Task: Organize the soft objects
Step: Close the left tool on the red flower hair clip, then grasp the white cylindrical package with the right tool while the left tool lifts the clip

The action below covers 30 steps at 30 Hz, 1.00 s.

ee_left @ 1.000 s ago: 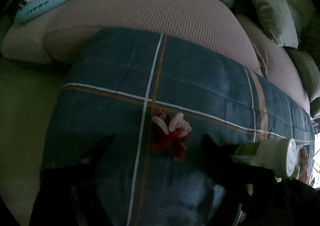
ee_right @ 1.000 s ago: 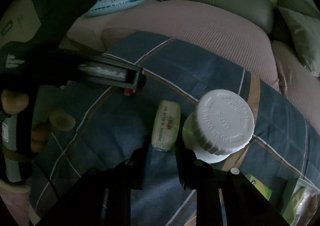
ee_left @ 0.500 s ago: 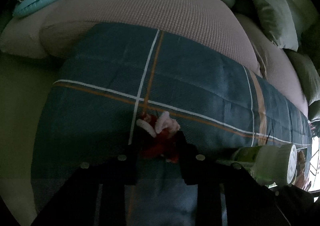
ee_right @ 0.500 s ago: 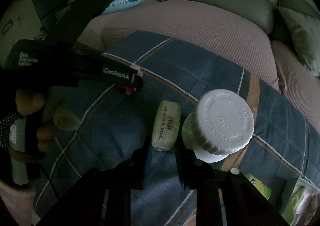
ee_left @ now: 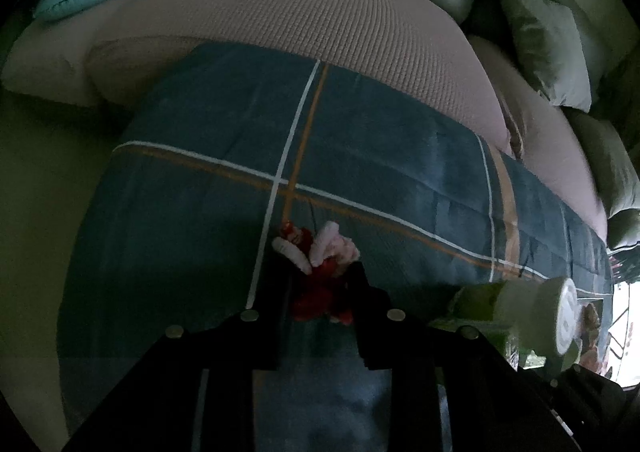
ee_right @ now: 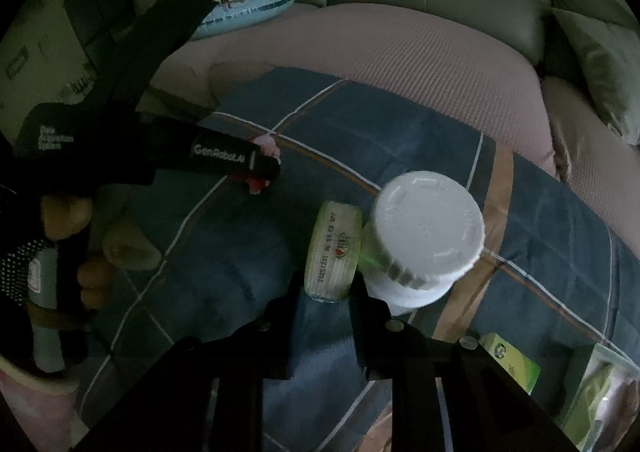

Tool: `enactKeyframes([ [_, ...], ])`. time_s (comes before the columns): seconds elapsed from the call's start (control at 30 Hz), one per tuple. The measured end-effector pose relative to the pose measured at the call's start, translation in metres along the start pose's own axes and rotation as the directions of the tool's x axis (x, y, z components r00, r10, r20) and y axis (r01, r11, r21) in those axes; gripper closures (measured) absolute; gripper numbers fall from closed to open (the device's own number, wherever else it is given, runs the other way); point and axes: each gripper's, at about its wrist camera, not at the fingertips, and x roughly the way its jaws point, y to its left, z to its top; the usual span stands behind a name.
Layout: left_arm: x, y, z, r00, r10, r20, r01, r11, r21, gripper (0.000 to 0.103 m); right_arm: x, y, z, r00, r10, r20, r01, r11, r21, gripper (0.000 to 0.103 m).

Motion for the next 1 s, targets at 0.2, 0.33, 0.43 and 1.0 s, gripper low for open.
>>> enactKeyframes([
  [0.2, -0.014, -0.001, -0.008, 1.0, -0.011, 0.001, 0.011, 1.0, -0.017, 0.076, -0.014, -0.003, -0.007, 1.0, 0.012, 0.007, -0.012, 1.0, 0.004, 0.081],
  [0.33, -0.029, -0.004, -0.018, 1.0, -0.018, 0.007, 0.019, 1.0, -0.022, 0.076, -0.026, -0.008, -0.012, 1.0, 0.016, 0.01, -0.016, 1.0, 0.009, 0.081],
  [0.43, -0.048, -0.005, -0.029, 0.998, -0.054, 0.026, 0.055, 0.998, -0.039, 0.076, -0.036, -0.009, -0.018, 1.0, 0.022, 0.013, -0.023, 1.0, 0.02, 0.081],
  [1.0, -0.151, -0.029, -0.102, 0.982, -0.085, 0.167, 0.098, 0.993, -0.07, 0.076, -0.126, -0.023, -0.069, 0.996, 0.016, 0.093, -0.025, 0.994, 0.103, 0.081],
])
